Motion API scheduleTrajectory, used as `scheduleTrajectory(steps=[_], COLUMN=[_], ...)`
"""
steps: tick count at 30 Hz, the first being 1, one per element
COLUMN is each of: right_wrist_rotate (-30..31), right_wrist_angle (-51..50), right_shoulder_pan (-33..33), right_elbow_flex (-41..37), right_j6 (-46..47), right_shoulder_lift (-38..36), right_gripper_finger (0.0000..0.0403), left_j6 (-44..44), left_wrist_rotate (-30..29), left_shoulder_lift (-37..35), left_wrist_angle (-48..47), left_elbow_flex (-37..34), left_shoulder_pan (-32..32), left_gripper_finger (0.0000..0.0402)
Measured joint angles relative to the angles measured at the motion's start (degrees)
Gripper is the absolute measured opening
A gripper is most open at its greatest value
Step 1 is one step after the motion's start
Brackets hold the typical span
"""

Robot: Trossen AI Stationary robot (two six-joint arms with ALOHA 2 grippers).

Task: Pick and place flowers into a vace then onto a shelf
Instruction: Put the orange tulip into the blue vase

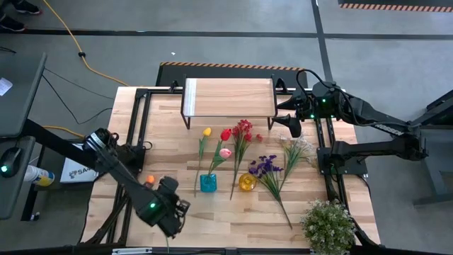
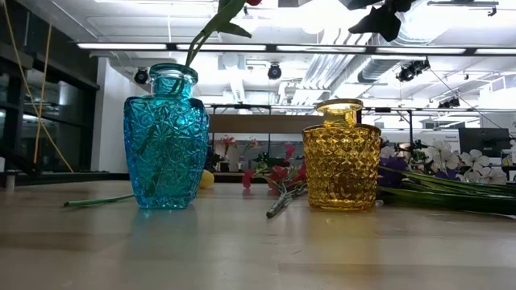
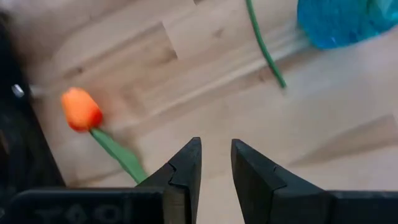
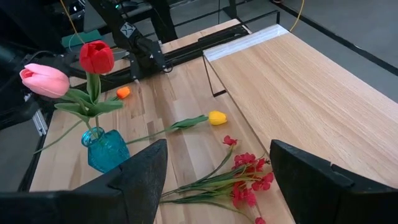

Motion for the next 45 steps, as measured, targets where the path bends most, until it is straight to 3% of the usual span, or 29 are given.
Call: scheduleTrajectory(steps=[12,36,45], right_wrist_rotate=[-0.02,-0.09,-0.09], right_wrist_angle=[0.01,0.02,0.00], right_shoulder_pan=[0.01,0.01,0.02], right_elbow_flex=[0.00,0.00,0.01], right_j6=[-0.02,-0.04,-0.04], right_shoulder_lift=[-0.01,-0.01,0.00], right_gripper_finger=[0.0273,0.0273,0.0273], left_j6=[-11.80,-15.04,-21.58], left_wrist_rotate=[0.18,6.58,16.01], left_shoulder_lift=[0.00,0.00,0.16], left_wrist_angle=[3.51,5.52,5.97], left_elbow_flex=[0.00,0.00,0.01], left_shoulder_pan=[-6.23,-6.81,-6.81], left_gripper_finger=[0.0122,0.0122,0.0122])
